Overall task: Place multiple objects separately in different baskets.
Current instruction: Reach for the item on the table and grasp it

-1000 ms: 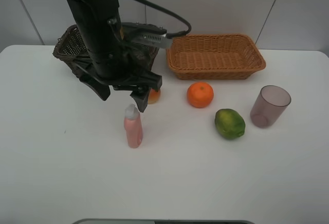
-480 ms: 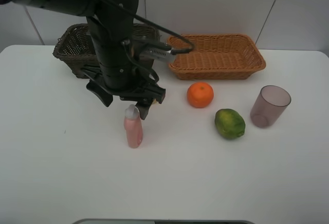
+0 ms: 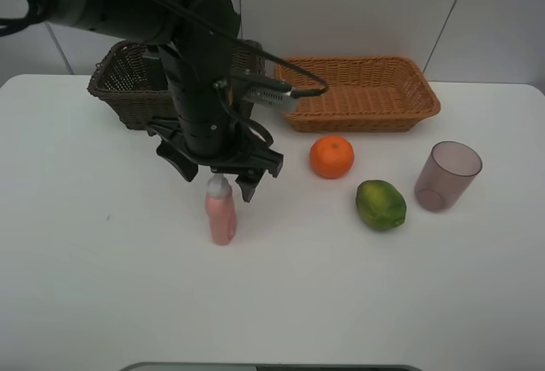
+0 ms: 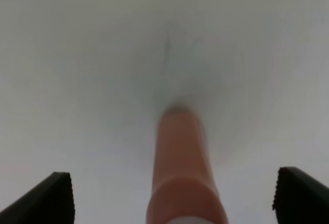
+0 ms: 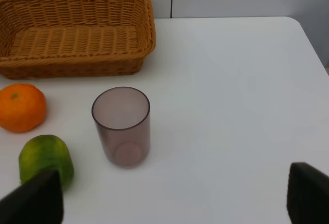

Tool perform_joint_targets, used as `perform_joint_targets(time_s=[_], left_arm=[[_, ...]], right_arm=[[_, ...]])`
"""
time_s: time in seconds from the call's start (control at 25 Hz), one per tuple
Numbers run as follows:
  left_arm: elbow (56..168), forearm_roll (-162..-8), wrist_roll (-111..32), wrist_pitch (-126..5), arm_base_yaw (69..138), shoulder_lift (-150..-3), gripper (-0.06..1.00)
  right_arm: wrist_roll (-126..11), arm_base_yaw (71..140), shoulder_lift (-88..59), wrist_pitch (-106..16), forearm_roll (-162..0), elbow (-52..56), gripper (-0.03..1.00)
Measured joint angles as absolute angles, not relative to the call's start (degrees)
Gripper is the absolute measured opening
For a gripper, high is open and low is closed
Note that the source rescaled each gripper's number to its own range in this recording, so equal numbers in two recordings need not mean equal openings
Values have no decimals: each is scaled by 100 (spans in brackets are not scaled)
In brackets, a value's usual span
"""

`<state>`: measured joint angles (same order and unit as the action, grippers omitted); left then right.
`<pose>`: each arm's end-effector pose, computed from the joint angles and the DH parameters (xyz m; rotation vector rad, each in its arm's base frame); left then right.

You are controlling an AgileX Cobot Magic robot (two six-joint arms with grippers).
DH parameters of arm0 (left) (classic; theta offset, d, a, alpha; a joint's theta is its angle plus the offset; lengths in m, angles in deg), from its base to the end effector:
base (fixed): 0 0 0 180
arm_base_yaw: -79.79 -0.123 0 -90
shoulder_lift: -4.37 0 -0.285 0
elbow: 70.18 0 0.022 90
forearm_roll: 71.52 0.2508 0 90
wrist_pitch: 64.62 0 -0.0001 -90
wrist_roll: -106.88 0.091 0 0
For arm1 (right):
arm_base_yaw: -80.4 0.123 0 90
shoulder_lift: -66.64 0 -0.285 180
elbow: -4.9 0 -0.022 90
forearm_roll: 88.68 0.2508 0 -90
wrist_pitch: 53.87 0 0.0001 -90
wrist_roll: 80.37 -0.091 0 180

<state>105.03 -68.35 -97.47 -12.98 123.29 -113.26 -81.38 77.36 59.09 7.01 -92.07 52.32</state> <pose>0.2675 -0.2484 0.1692 0.5519 2.9796 -0.0309 -0.0083 -0.0043 0.2828 0.0751 2.0204 -0.0929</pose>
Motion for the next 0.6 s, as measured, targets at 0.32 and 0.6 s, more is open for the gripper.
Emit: perform_joint_targets(time_s=[0.32, 0.6], left_arm=[[10503, -7028, -9751, -1432, 12379, -11586, 100], [10473, -7035, -9751, -1511, 12397, -11802, 100]], right_arm=[[-8138, 7736, 5909, 701, -9207, 5232, 89], [-8138, 7736, 5909, 701, -9207, 5232, 89]])
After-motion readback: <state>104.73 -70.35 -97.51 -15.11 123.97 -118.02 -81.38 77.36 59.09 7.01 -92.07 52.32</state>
